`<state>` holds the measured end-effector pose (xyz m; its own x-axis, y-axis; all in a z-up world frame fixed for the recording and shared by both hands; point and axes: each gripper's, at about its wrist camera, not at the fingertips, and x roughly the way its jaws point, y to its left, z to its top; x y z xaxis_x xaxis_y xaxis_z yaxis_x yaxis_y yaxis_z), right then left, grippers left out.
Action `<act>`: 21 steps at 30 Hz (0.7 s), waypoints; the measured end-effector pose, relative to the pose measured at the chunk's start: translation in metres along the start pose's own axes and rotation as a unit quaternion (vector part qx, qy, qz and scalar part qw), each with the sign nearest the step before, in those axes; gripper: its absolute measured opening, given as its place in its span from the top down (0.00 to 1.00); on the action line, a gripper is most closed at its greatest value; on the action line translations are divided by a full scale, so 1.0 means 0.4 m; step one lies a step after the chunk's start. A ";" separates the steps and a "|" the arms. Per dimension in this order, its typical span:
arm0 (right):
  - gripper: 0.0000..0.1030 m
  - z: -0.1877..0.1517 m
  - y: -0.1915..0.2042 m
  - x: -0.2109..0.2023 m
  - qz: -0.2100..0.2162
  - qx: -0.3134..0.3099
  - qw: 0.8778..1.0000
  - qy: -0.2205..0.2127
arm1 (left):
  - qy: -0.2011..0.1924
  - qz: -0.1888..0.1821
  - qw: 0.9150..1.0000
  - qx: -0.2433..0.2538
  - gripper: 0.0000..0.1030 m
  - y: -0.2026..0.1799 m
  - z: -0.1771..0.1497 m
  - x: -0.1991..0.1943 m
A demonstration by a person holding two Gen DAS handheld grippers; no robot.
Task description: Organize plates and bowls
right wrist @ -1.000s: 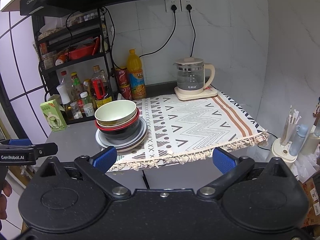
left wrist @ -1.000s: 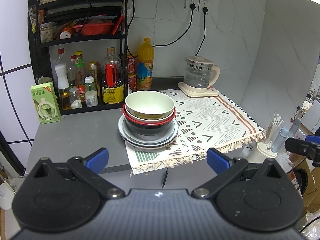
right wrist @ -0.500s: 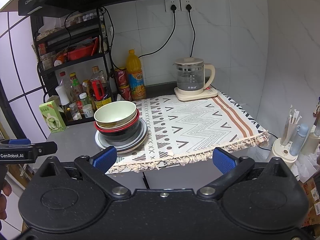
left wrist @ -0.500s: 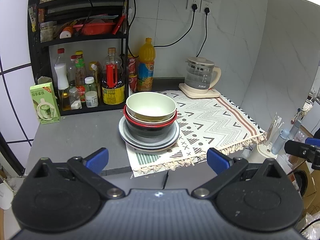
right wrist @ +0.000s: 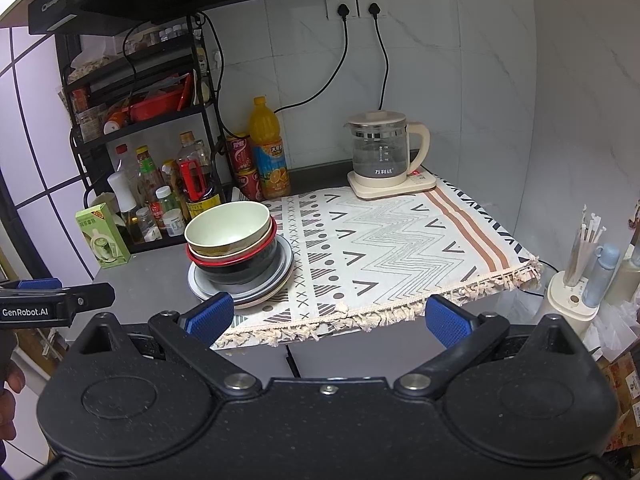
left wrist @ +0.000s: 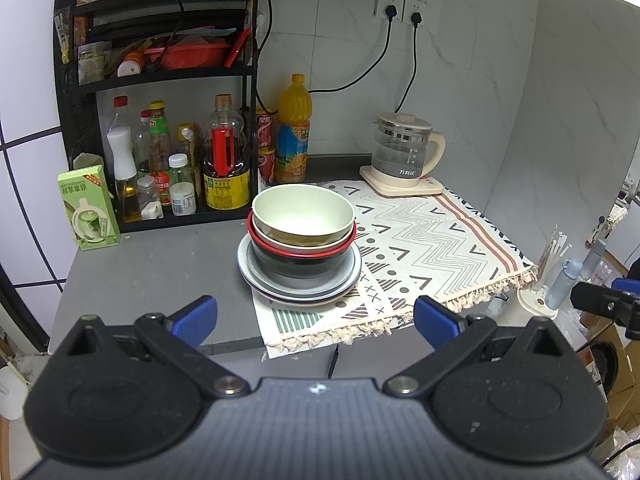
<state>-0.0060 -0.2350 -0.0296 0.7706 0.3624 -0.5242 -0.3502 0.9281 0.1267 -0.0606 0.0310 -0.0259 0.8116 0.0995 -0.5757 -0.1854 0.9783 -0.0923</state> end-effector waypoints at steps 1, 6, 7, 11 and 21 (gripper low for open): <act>0.00 0.001 0.000 0.002 0.000 -0.001 1.000 0.000 | 0.001 0.000 1.000 0.000 0.00 0.000 0.001 0.003; 0.00 -0.001 -0.001 0.003 0.002 -0.002 1.000 0.001 | 0.001 0.000 1.000 0.000 0.00 -0.001 0.001 0.008; 0.00 -0.001 -0.002 0.002 0.002 -0.003 1.000 0.001 | 0.001 0.001 1.000 0.000 0.00 -0.003 -0.002 0.006; 0.00 -0.003 -0.001 0.001 0.003 -0.003 1.000 0.003 | 0.002 0.001 1.000 0.000 0.00 -0.007 -0.007 0.004; 0.00 -0.013 -0.010 -0.007 0.004 -0.007 1.000 0.008 | 0.007 -0.002 1.000 0.019 0.00 -0.035 -0.023 -0.005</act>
